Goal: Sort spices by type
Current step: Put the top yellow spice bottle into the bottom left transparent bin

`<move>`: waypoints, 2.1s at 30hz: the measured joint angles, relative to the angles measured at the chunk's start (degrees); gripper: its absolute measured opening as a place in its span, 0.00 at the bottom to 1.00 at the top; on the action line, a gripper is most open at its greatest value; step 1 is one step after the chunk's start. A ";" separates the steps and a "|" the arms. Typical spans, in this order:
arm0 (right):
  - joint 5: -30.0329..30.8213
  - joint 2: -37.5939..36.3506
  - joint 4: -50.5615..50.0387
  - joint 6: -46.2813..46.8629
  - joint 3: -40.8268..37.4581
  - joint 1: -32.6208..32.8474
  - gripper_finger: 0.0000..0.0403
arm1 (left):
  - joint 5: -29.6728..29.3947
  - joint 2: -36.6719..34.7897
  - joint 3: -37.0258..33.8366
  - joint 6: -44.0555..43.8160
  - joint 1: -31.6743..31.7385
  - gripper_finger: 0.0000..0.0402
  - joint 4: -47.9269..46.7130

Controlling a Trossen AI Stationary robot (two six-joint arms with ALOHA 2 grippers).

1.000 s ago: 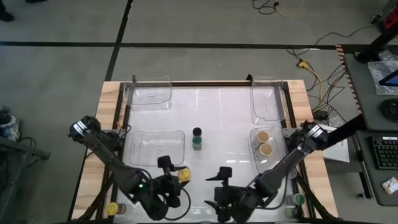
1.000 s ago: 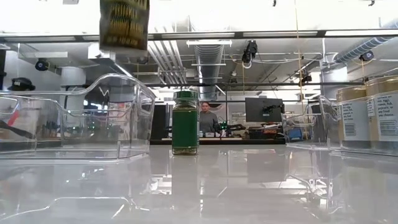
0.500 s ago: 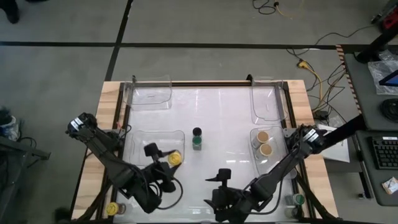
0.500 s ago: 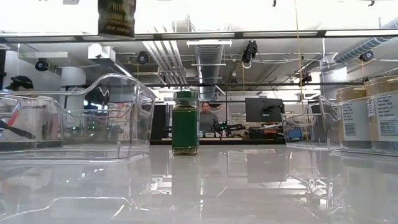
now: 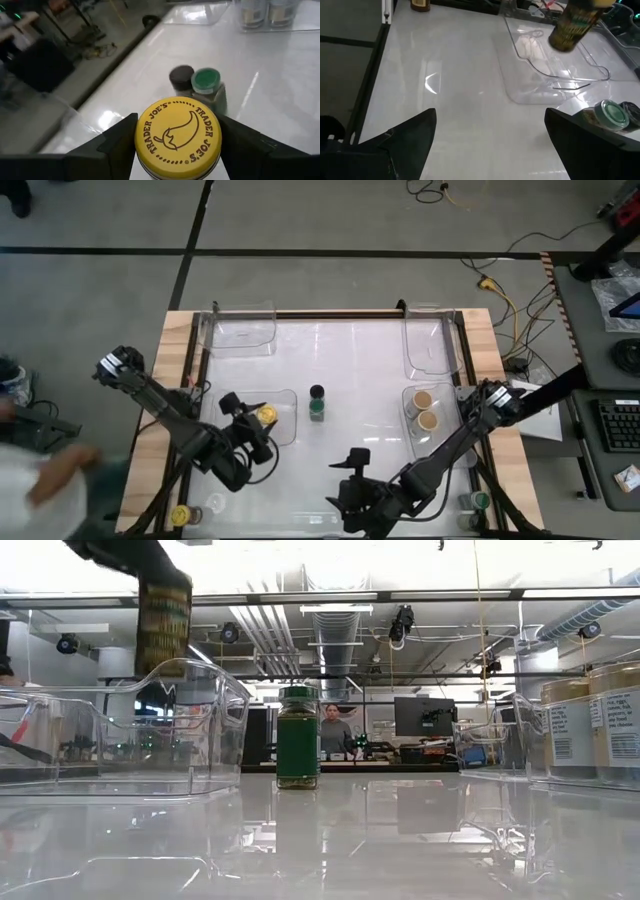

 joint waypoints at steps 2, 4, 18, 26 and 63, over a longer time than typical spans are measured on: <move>0.00 0.00 0.00 -0.04 -0.02 -0.28 0.90 | 1.43 -1.10 -3.21 4.42 0.43 0.56 7.24; 0.00 0.00 0.00 -0.03 -0.02 -0.52 0.90 | 3.15 -1.71 -6.19 9.66 0.81 0.56 14.04; -0.02 0.00 -0.01 0.18 -0.02 -0.75 0.90 | 17.27 -10.71 -24.52 25.59 11.38 0.56 40.45; -0.04 0.04 -0.02 0.52 -0.02 -0.75 0.90 | 19.42 -14.28 -31.63 32.23 14.96 0.56 50.44; -0.04 0.13 -0.02 1.22 -0.61 -0.75 0.90 | 25.99 -8.52 -36.62 32.57 23.54 0.56 68.07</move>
